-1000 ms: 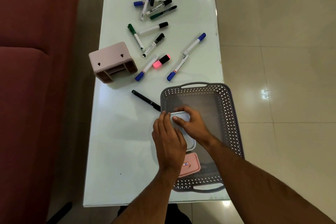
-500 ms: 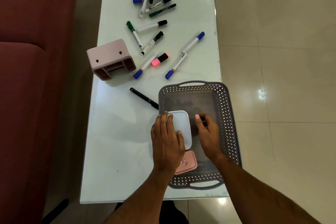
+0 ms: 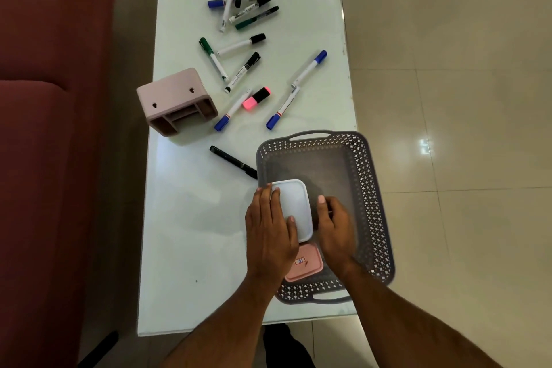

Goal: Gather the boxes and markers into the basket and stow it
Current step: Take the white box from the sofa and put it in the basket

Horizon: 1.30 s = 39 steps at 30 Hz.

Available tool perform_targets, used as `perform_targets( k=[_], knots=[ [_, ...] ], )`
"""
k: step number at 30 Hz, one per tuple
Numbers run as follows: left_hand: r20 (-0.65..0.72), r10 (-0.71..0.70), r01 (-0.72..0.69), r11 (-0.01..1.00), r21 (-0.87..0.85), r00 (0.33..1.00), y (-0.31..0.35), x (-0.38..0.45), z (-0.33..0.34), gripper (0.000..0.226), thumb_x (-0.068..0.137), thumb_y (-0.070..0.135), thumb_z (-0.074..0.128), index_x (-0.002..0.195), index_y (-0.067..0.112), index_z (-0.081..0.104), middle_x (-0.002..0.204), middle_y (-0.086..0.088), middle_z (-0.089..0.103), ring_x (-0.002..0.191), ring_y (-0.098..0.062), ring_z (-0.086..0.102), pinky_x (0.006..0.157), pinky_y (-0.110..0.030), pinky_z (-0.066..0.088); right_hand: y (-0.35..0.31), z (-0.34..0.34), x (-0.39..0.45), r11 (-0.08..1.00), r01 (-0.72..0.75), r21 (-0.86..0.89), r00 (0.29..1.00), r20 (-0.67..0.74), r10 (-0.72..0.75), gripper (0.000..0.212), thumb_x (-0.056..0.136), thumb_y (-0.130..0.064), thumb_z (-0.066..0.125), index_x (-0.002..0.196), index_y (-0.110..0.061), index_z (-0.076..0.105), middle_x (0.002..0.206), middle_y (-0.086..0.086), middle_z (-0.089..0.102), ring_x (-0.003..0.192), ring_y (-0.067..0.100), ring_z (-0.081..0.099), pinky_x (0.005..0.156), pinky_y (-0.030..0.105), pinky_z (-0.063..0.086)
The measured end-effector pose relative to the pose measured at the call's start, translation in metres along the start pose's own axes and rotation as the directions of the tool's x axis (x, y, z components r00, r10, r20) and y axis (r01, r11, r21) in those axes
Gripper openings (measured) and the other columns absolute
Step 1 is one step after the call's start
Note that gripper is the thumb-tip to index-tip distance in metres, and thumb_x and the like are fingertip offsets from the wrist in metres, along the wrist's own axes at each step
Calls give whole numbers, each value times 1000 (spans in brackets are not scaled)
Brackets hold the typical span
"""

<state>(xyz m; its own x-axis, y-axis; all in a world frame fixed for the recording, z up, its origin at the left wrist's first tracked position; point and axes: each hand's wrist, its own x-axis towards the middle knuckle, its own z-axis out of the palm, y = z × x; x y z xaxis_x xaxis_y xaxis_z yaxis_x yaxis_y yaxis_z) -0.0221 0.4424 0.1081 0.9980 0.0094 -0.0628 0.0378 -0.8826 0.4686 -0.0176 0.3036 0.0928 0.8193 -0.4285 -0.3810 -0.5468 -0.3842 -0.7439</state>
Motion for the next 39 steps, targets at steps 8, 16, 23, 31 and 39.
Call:
perform_targets(
  k=[8, 16, 23, 31, 39],
  knots=[
    [11, 19, -19, 1000, -13, 1000, -4, -3, 0, 65, 95, 28, 59, 152, 7, 39, 159, -15, 42, 146, -33, 40, 120, -45, 38, 16, -6, -34, 991, 0, -137, 1000, 15, 2, 52, 106, -47, 42, 89, -15, 78, 80, 0, 75, 73, 16, 69, 59, 25, 49],
    [7, 19, -19, 999, -38, 1000, -5, -4, 0, 64, 96, 29, 59, 152, 8, 37, 159, -14, 41, 147, -32, 40, 119, -46, 38, 27, -4, -42, 982, -28, -186, 999, 30, 34, 59, 106, -58, 39, 98, -17, 80, 89, -2, 79, 81, 14, 73, 72, 41, 63],
    [-8, 61, -61, 998, -18, 998, -9, -4, 3, 67, 96, 31, 62, 154, 8, 37, 161, -16, 40, 147, -33, 41, 118, -49, 42, -6, -3, -23, 999, 39, 3, 998, 58, -40, 44, 98, -63, 44, 106, -26, 66, 100, -5, 73, 90, 14, 72, 71, 44, 65],
    [23, 85, -86, 996, 18, 996, -15, -2, -3, 66, 100, 41, 54, 156, 9, 38, 164, -12, 38, 151, -29, 37, 122, -47, 38, -14, 5, -16, 991, 100, -87, 989, 118, -89, 24, 101, -45, 59, 119, -30, 62, 109, -11, 70, 94, 7, 69, 80, 41, 65],
    [-101, 162, -165, 986, -26, 982, -41, 67, -58, 66, 97, 31, 58, 155, 6, 39, 162, -13, 40, 152, -29, 35, 120, -49, 39, -93, 14, 18, 906, 364, -217, 910, -124, -395, 33, 93, -36, 63, 120, -17, 63, 111, 2, 67, 93, 21, 63, 81, 48, 57]
  ],
)
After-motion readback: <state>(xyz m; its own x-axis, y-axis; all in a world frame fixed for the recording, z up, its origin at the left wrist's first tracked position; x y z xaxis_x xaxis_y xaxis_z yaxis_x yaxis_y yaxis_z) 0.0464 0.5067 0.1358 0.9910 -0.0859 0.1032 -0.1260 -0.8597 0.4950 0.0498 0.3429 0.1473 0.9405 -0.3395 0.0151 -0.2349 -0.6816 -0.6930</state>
